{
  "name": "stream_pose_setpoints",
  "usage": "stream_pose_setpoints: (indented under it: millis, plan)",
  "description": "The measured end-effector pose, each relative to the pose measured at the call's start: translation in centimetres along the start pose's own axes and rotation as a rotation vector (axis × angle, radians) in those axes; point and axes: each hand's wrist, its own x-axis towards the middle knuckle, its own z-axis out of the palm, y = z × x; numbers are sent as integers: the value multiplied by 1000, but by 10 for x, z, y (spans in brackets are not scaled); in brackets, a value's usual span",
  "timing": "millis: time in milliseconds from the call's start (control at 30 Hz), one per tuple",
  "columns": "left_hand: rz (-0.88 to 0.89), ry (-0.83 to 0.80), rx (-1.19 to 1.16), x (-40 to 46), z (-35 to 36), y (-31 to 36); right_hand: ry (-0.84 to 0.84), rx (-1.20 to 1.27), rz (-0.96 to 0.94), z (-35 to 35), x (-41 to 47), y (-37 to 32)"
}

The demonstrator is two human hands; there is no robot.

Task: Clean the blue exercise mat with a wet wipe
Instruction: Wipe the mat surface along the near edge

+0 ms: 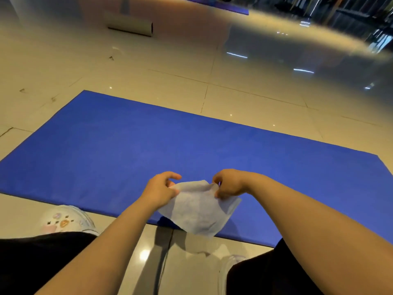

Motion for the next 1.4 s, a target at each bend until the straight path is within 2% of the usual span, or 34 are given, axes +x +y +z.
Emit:
stream_pose_setpoints:
  millis: [167, 333, 367, 500, 567, 600, 667, 767, 900, 1033, 1200, 1300, 1400]
  plan:
    - [-77, 47, -35, 36, 28, -34, -44, -120, -14, 13, 52, 8]
    - [-93, 66, 133, 81, 45, -69, -99, -298, -9, 18, 104, 12]
    - [-71, 94, 212, 87, 46, -79, -120, -361, -2, 15, 112, 14]
    - [-42, 397, 462, 97, 50, -106, -112, -541, 1, -10, 138, 30]
    - [148, 440, 537, 96, 66, -116, -101, -559, 0, -21, 151, 40]
    - [251, 418, 582, 97, 77, -120, -105, -562, -1, -26, 159, 46]
    - [394, 266, 674, 105, 101, -120, -116, -555, 8, -33, 176, 56]
    - [475, 71, 829, 125, 130, -119, -96, -492, 6, -31, 196, 77]
    - [380, 1, 893, 150, 143, -135, 69, -262, 21, 14, 208, 139]
    - [419, 124, 900, 154, 149, -146, 311, -114, 168, 96, 212, 207]
    - [460, 241, 844, 155, 151, -144, 719, 50, 164, 150, 230, 213]
    - [437, 263, 788, 152, 152, -141, 766, 57, 153, 157, 233, 221]
    - [287, 402, 761, 142, 152, -140, 807, 71, 144, 159, 235, 221]
